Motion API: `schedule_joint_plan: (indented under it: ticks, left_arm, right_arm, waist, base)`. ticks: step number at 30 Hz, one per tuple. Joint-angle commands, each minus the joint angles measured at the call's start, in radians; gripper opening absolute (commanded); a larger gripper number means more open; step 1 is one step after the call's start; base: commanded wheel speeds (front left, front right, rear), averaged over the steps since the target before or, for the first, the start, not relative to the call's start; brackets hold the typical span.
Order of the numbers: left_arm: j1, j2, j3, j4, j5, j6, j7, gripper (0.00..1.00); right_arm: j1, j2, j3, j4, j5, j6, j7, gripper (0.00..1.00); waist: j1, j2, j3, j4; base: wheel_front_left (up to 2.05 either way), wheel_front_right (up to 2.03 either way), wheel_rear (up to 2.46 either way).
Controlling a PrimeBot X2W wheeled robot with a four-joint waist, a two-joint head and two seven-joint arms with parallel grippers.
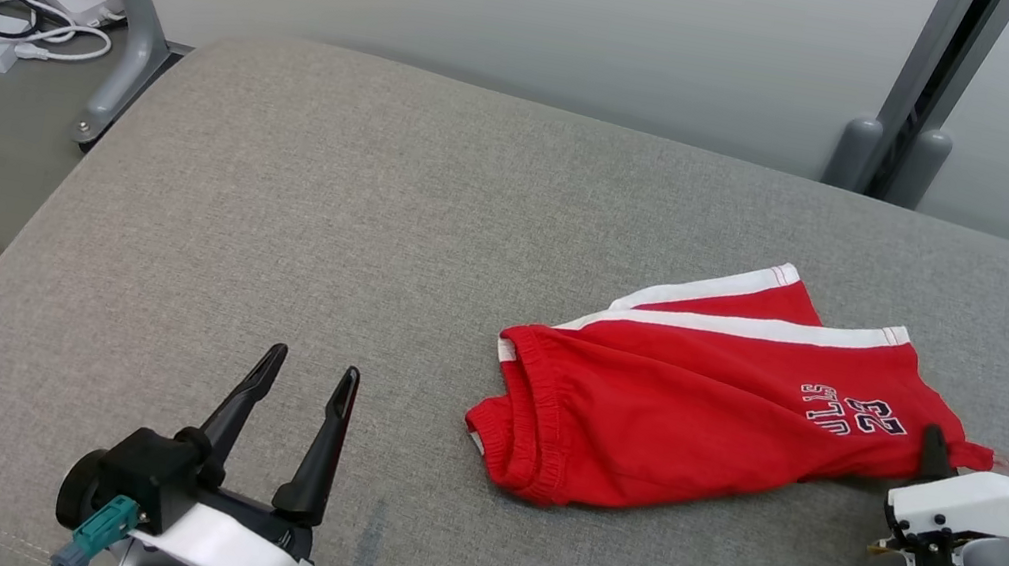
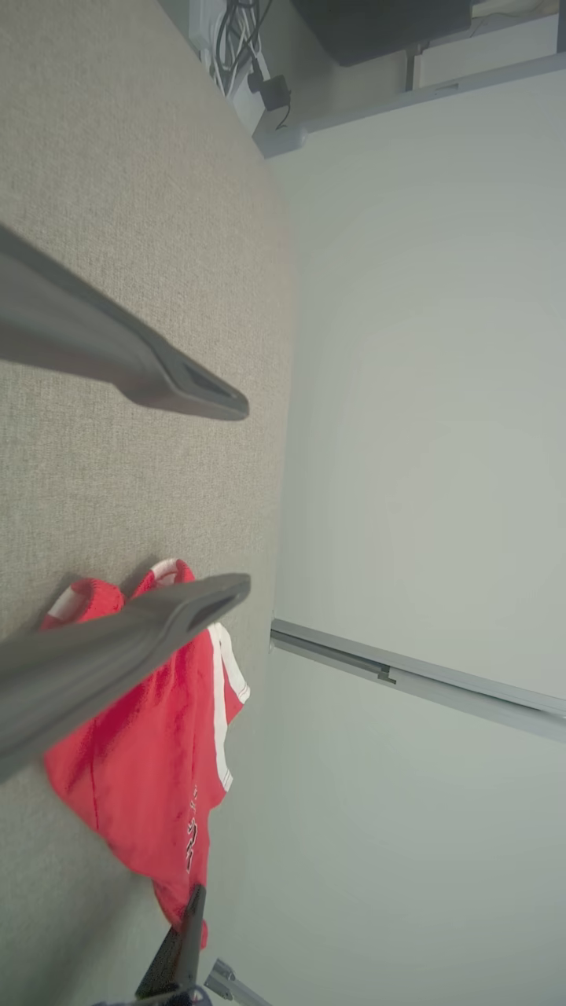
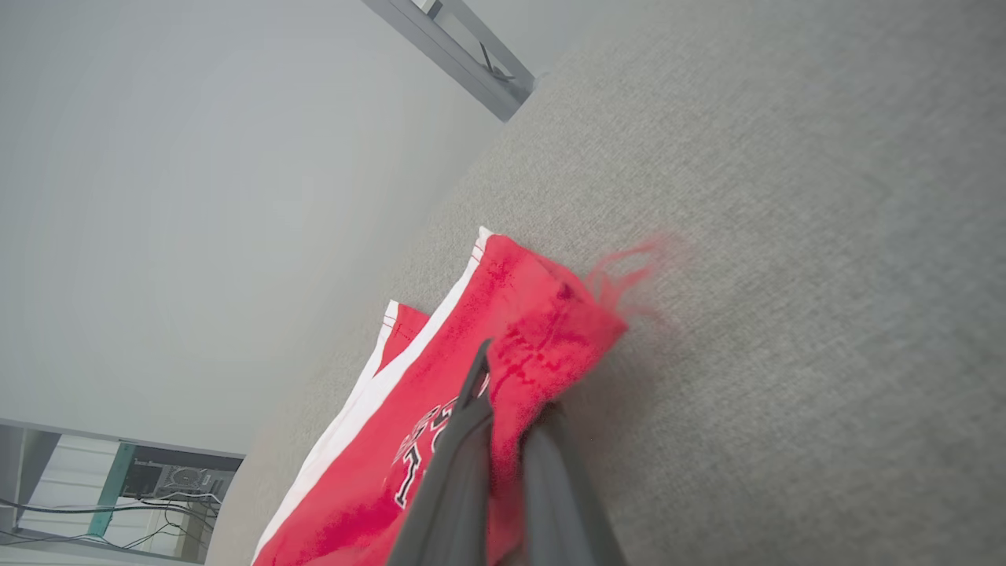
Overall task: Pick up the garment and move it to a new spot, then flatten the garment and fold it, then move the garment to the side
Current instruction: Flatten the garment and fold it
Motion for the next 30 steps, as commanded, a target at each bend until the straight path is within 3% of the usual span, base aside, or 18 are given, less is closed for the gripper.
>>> schedule_joint_plan:
  ticks: [1,2,3,4,12,19,25,30]
  left_arm:
    - [0.000,0.004,-0.002,0.003,-0.002,-0.003,-0.003,1.00]
    - [0.003,0.004,-0.003,0.004,-0.004,-0.004,-0.003,1.00]
    - [0.006,0.004,-0.004,0.005,-0.007,-0.004,-0.003,1.00]
    - [0.009,0.004,-0.004,0.005,-0.007,-0.004,-0.003,1.00]
    - [0.019,0.004,0.012,-0.015,-0.027,0.004,-0.003,1.00]
    - [0.029,0.004,0.040,-0.044,-0.063,0.013,-0.003,1.00]
    - [0.035,0.004,0.044,-0.047,-0.100,0.017,-0.003,1.00]
    - [0.006,0.004,0.041,-0.008,-0.141,0.013,-0.003,1.00]
  right_arm:
    - [0.014,-0.011,0.010,-0.006,-0.006,0.000,0.003,0.00]
    - [0.016,-0.012,0.016,-0.004,-0.007,0.000,0.006,0.07]
    - [0.017,-0.015,0.024,0.003,-0.015,0.000,0.005,0.67]
    - [0.018,-0.016,0.029,0.009,-0.013,0.000,0.007,1.00]
    - [0.033,-0.053,0.100,-0.041,-0.088,0.000,-0.033,1.00]
    - [0.099,-0.105,0.151,-0.230,-0.265,0.000,-0.046,1.00]
    - [0.241,-0.076,0.089,-0.443,-0.459,0.000,-0.046,1.00]
    - [0.301,-0.032,0.043,-0.526,-0.525,0.000,-0.046,1.00]
  waist:
    - [0.0000,-0.0001,-0.007,0.002]
    - [0.0000,-0.0001,-0.011,0.004]
    - [0.0000,-0.0001,-0.015,0.006]
    - [0.0000,-0.0001,-0.020,0.007]
    - [0.0000,-0.0001,-0.052,0.001]
    - [0.0000,-0.0001,-0.076,-0.038]
    - [0.0000,-0.0001,-0.078,-0.081]
    - [0.0000,-0.0001,-0.056,-0.130]
  base:
    - [0.00,0.00,0.00]
    - [0.00,0.00,0.00]
    - [0.00,0.00,0.00]
    - [0.00,0.00,0.00]
    - [0.00,0.00,0.00]
    - [0.00,0.00,0.00]
    - [0.00,0.00,0.00]
    - [0.00,0.00,0.00]
